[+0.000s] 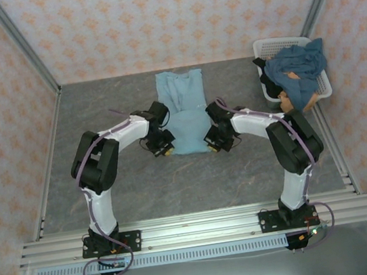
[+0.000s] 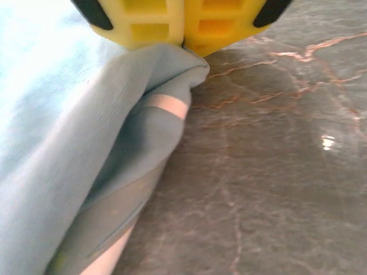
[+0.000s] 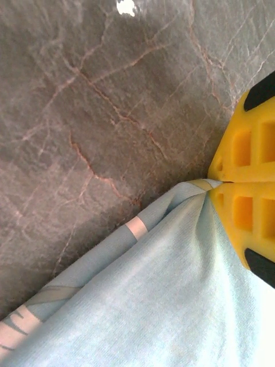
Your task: Fold and stack the t-shirts
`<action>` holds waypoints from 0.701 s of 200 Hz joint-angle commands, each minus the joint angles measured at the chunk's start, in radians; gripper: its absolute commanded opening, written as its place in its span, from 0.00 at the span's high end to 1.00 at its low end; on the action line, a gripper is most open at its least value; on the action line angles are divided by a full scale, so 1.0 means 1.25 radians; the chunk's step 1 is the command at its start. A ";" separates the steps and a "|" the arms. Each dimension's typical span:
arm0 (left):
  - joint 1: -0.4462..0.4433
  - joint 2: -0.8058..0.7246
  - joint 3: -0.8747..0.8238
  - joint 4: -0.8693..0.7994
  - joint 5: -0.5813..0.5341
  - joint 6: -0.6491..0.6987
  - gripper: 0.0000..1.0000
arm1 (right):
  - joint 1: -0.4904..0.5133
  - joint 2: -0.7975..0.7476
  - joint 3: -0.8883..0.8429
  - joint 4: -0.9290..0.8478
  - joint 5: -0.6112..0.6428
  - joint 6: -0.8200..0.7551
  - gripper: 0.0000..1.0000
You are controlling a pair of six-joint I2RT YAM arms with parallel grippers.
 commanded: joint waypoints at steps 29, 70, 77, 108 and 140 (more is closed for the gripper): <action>-0.009 -0.076 -0.067 -0.041 -0.033 0.034 1.00 | 0.003 -0.058 -0.037 -0.066 -0.005 0.014 1.00; -0.042 -0.198 -0.183 -0.059 0.051 0.084 1.00 | 0.015 -0.104 -0.075 -0.128 -0.092 -0.016 1.00; -0.054 -0.223 -0.195 -0.073 0.060 0.097 1.00 | 0.021 -0.114 -0.078 -0.153 -0.105 -0.027 1.00; -0.106 -0.329 -0.237 -0.143 0.106 0.137 1.00 | 0.038 -0.220 -0.133 -0.231 -0.157 -0.038 1.00; -0.146 -0.446 -0.275 -0.183 0.145 0.127 1.00 | 0.044 -0.355 -0.156 -0.322 -0.209 -0.021 1.00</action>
